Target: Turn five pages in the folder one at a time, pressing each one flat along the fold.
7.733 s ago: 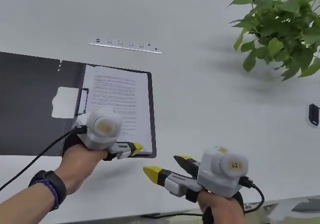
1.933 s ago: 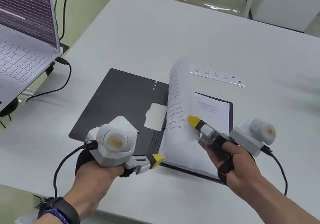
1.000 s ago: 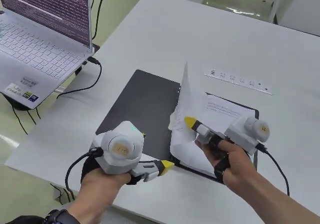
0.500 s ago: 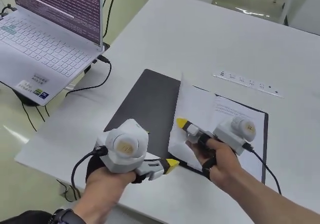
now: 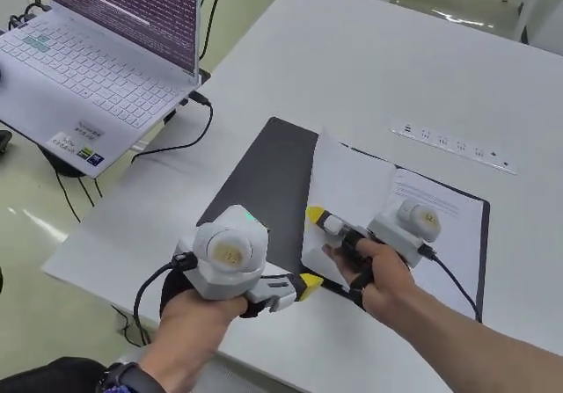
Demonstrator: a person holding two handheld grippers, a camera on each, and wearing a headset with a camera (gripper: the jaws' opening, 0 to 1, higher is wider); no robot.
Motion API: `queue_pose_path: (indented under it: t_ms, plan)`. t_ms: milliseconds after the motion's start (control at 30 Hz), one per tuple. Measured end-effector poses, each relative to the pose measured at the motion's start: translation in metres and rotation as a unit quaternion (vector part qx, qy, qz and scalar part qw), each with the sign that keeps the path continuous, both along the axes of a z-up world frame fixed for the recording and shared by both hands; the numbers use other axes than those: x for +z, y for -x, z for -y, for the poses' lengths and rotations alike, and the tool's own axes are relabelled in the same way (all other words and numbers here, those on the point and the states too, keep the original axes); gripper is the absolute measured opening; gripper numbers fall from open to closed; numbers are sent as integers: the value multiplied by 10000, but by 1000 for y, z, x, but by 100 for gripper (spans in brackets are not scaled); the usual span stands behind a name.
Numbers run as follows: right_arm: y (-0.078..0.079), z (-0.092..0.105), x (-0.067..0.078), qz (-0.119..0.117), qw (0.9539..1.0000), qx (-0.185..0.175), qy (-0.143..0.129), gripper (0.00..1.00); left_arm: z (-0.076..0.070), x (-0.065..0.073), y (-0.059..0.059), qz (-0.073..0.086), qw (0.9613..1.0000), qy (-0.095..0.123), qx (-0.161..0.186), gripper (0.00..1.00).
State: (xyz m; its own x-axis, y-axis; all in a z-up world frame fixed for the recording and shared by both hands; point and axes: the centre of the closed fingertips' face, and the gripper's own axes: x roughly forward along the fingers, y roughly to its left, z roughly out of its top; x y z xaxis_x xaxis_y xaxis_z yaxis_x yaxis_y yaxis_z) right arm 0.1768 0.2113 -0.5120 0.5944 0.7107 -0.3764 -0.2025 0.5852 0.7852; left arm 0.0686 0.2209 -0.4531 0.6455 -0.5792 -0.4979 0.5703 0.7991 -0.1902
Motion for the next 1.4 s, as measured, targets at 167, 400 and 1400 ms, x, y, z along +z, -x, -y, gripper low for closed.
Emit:
queue_pose_path:
  t_ms: [167,400,1400]
  plan:
    - [-1,-7,-9,-107,9999,22,70,2,0,0,-1,-17,10000,41,9,62]
    - [-2,-17,-14,-240,9997,-27,53,7,0,-1,-2,-43,10000,60,10,62]
    - [32,23,-10,17,9989,261,397,35,-19,-27,-21,-234,9996,-72,-144,45]
